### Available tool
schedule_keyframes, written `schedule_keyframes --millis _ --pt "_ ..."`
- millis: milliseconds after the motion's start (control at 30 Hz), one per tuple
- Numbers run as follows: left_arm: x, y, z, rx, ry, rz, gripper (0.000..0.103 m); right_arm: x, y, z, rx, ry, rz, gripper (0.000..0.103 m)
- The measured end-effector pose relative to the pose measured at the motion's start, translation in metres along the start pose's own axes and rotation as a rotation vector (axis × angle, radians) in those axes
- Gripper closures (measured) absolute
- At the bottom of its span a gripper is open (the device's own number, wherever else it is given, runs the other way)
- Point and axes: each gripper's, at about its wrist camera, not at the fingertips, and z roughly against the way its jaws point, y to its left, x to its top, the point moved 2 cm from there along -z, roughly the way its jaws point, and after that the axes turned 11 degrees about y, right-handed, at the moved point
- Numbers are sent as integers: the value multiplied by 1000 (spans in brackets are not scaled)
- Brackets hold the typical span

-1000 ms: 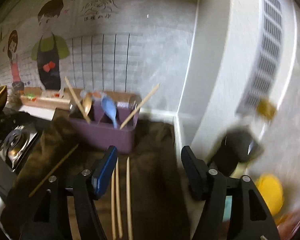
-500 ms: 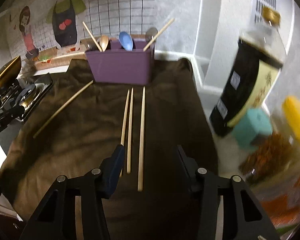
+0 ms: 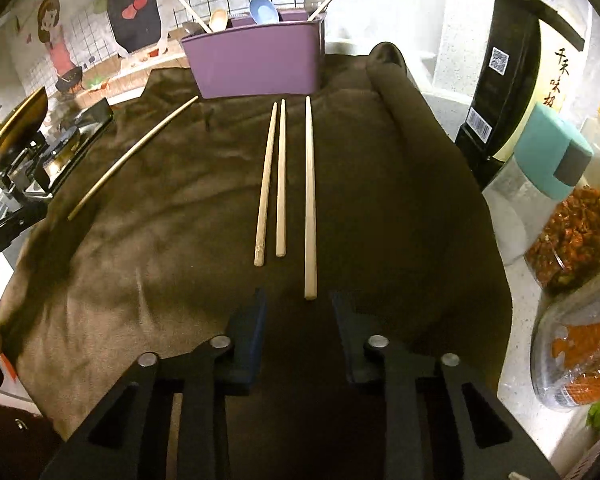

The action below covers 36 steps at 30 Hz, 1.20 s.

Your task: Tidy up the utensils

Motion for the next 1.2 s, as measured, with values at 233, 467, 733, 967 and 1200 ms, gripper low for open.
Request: schedule_keyframes --millis 233,467,733,967,1200 --pt "-4 13 4 -14 -1 47 76 11 -4 -10 -8 30 -32 86" --pt "-6 16 -1 6 14 32 76 17 -3 -18 -64 46 -11 86" --pt "8 9 -24 1 77 -25 74 16 -3 -5 -63 16 -17 97" --pt "18 2 -43 16 111 -67 74 18 -2 6 -49 -5 -21 97" --pt "23 2 -54 13 139 -56 74 18 -1 8 -46 -7 -16 98"
